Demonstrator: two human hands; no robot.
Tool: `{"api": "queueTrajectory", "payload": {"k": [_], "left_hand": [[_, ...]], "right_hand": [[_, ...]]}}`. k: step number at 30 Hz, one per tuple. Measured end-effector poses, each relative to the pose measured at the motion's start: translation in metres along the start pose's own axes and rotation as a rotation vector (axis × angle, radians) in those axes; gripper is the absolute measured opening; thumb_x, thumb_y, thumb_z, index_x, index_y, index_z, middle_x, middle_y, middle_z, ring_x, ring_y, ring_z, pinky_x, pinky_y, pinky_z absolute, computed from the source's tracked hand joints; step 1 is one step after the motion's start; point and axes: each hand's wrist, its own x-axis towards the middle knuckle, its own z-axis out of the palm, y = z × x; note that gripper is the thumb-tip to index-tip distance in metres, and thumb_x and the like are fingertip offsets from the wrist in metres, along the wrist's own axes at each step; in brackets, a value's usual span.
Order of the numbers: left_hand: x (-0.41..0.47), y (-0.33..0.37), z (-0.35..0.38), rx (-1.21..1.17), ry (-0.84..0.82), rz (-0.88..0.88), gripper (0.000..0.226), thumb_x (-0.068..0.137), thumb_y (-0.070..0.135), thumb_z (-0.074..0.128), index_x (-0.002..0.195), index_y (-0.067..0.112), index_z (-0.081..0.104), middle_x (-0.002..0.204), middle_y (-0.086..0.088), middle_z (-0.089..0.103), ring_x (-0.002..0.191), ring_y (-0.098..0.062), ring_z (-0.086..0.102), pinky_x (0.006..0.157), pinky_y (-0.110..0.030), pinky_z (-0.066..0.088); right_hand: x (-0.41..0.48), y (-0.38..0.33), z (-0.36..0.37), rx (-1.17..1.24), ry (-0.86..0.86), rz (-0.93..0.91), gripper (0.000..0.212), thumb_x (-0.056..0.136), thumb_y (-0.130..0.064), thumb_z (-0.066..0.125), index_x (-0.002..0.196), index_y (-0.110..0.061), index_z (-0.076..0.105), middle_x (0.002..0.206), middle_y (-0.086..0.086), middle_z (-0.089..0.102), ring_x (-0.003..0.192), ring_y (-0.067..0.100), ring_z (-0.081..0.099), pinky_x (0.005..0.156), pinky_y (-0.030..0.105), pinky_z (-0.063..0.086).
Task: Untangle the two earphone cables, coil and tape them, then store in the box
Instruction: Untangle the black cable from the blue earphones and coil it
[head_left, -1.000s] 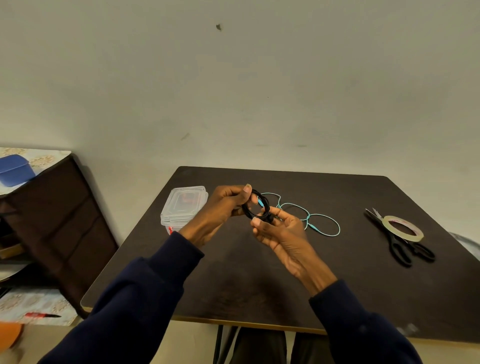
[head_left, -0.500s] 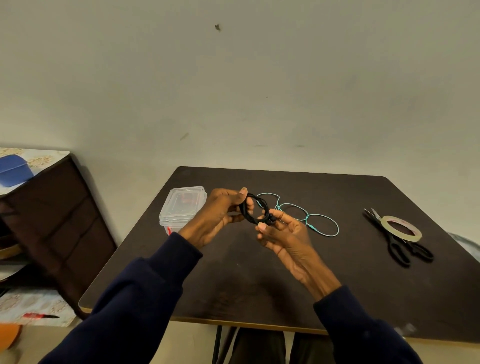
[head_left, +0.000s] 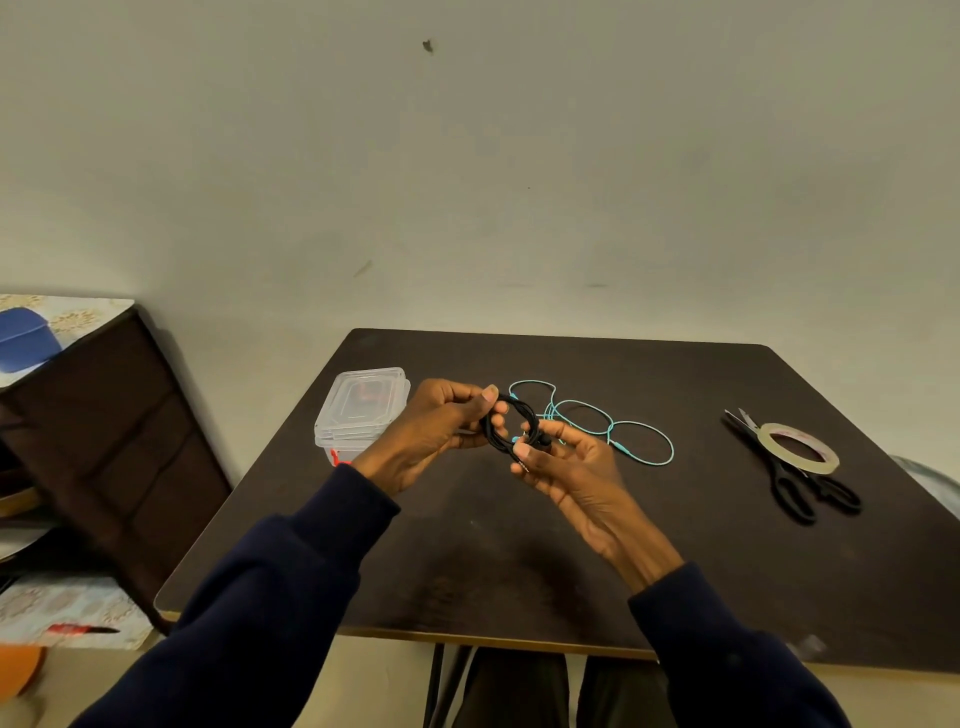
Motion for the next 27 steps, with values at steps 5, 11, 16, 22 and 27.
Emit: {"api": "queueTrajectory", "payload": {"k": [5, 11, 16, 22, 27], "left_hand": [[0.001, 0.006, -0.001, 0.019, 0.008, -0.009, 0.025, 0.099, 0.025, 0.058, 0.093, 0.006, 0.072, 0.084, -0.009, 0.071, 0.082, -0.018, 0.069, 0.083, -0.030, 0.059], [0.000, 0.006, 0.003, -0.016, -0.002, -0.026, 0.027, 0.099, 0.025, 0.058, 0.089, 0.004, 0.071, 0.081, -0.009, 0.071, 0.081, -0.019, 0.068, 0.082, -0.032, 0.058], [0.002, 0.000, 0.006, 0.038, 0.008, -0.034, 0.028, 0.099, 0.027, 0.058, 0.087, 0.006, 0.071, 0.076, -0.005, 0.070, 0.076, -0.014, 0.067, 0.077, -0.026, 0.057], [0.005, -0.010, 0.001, -0.026, -0.051, -0.152, 0.024, 0.095, 0.027, 0.063, 0.094, 0.005, 0.073, 0.081, -0.007, 0.072, 0.076, -0.013, 0.069, 0.075, -0.025, 0.058], [0.001, -0.036, -0.003, -0.031, -0.029, -0.260, 0.020, 0.091, 0.014, 0.069, 0.103, -0.002, 0.073, 0.087, -0.011, 0.074, 0.080, -0.016, 0.071, 0.077, -0.030, 0.061]], "right_hand": [[-0.002, -0.001, 0.000, -0.013, -0.034, 0.001, 0.052, 0.062, 0.004, 0.078, 0.111, -0.005, 0.063, 0.100, 0.014, 0.075, 0.093, 0.025, 0.073, 0.073, 0.034, 0.062], [-0.002, 0.003, -0.005, 0.034, -0.029, 0.030, 0.056, 0.064, 0.007, 0.076, 0.118, -0.002, 0.061, 0.103, 0.016, 0.073, 0.088, 0.022, 0.073, 0.070, 0.031, 0.061], [-0.001, 0.004, -0.010, 0.110, -0.144, 0.058, 0.053, 0.078, 0.005, 0.073, 0.128, 0.001, 0.058, 0.118, 0.020, 0.068, 0.096, 0.022, 0.070, 0.074, 0.033, 0.060], [0.002, 0.007, -0.014, -0.034, -0.022, 0.033, 0.043, 0.079, -0.001, 0.074, 0.119, 0.005, 0.062, 0.112, 0.020, 0.072, 0.092, 0.023, 0.072, 0.069, 0.033, 0.060], [0.001, 0.013, -0.022, -0.232, 0.106, 0.080, 0.032, 0.078, 0.005, 0.076, 0.108, 0.008, 0.065, 0.099, 0.021, 0.073, 0.080, 0.021, 0.074, 0.064, 0.026, 0.060]]}}
